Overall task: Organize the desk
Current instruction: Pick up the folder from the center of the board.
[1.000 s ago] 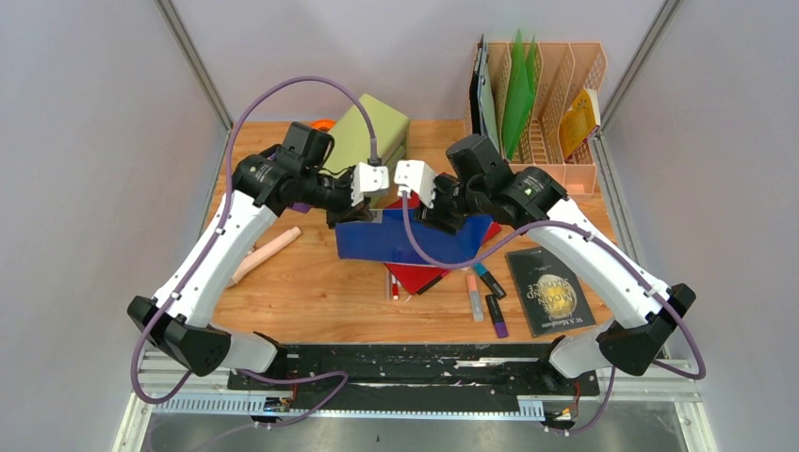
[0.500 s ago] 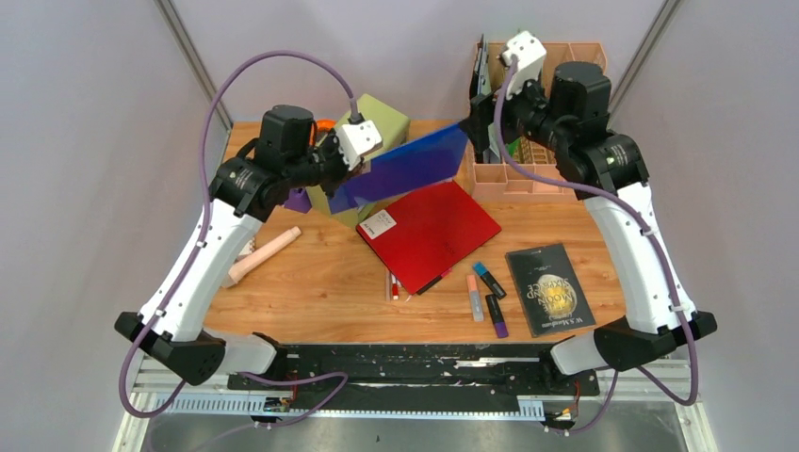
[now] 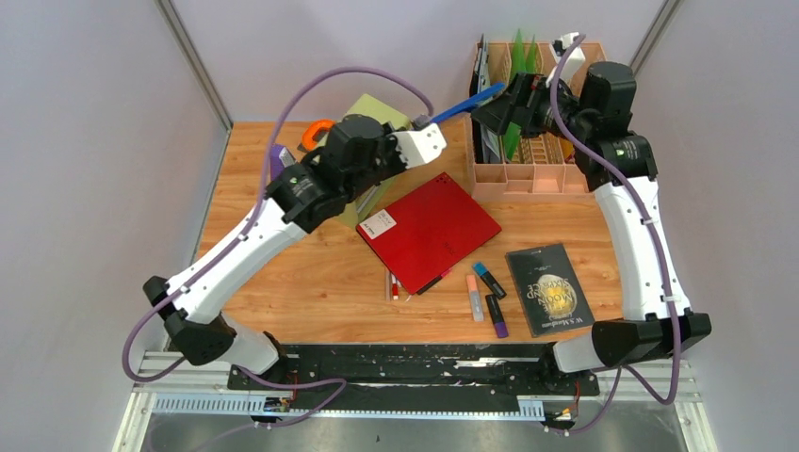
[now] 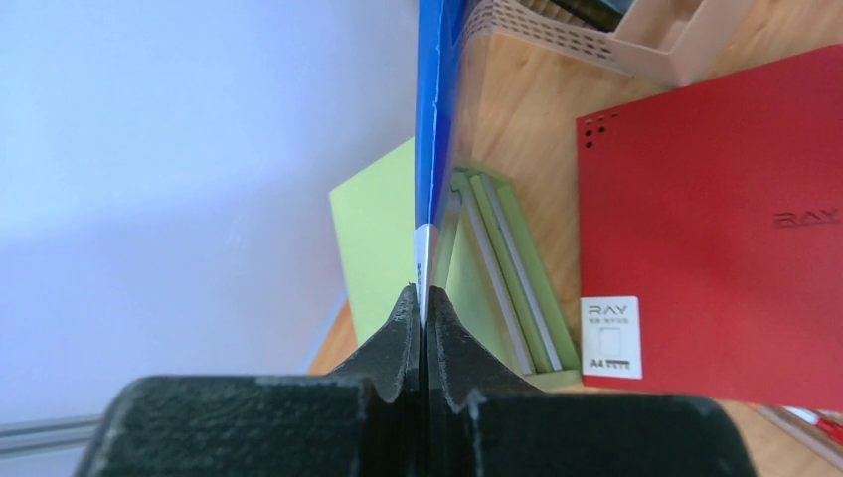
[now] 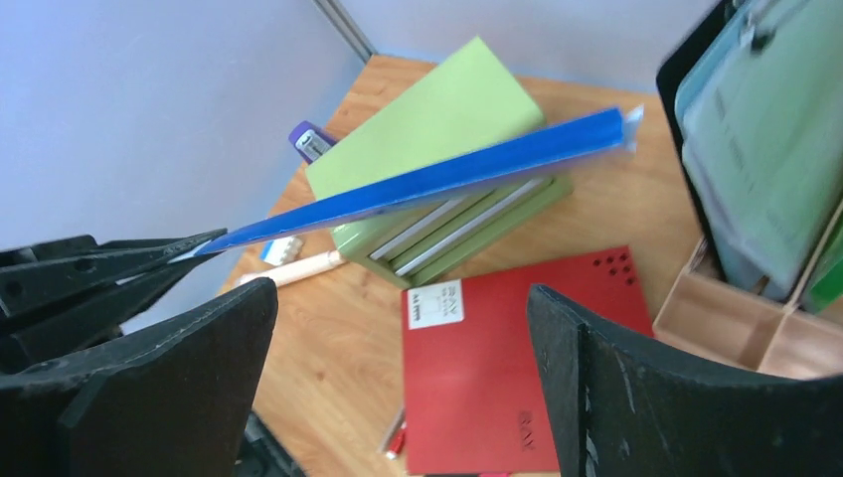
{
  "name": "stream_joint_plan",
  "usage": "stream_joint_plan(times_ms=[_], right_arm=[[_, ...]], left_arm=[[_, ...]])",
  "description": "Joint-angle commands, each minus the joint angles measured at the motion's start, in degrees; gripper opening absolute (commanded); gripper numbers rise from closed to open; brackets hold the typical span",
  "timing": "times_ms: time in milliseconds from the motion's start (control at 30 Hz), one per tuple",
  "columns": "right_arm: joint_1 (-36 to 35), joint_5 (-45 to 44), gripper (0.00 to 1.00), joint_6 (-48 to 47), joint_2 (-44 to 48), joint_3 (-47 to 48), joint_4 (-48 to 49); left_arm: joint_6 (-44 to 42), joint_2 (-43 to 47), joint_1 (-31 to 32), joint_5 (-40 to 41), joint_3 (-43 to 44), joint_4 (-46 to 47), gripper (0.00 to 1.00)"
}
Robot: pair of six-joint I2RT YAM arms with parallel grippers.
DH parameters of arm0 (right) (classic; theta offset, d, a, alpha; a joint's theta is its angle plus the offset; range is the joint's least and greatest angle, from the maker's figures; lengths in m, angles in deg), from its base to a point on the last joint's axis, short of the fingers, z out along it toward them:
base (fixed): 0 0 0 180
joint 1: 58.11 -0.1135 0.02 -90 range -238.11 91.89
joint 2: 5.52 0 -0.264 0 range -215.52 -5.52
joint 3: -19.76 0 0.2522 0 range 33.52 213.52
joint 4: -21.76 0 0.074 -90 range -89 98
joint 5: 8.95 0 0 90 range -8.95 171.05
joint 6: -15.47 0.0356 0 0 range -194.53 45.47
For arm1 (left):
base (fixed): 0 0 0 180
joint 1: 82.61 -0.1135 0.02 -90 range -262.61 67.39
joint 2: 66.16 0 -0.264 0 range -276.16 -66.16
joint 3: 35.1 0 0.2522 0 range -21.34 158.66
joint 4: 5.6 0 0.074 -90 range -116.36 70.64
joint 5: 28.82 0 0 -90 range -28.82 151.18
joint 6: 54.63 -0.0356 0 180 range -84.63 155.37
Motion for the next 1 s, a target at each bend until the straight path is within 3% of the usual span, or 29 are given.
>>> stream_joint_plan(times_ms=[0,167,600,967], right_arm=[[5.0,11.1,0.98,15.0,3.6,-8.6,9.0],[11.7,22.1,0.97,27.7,6.6,-23.6,22.2],[11.9,25.9,0.96,32.7,5.3,-28.6,28.6],[11.4,26.2,0.96,35.1,2.3,-33.4,32.4]], left_arm=[[-5.4,-1.6,3.7,15.4,-2.1,13.9,0.0],[-8.6,-3.5,7.6,23.0,-5.4,20.7,0.0],[-16.5,-4.9,14.1,31.5,-16.5,33.4,0.0],[-27.3,-6.3,20.3,36.6,-26.2,49.5,0.0]])
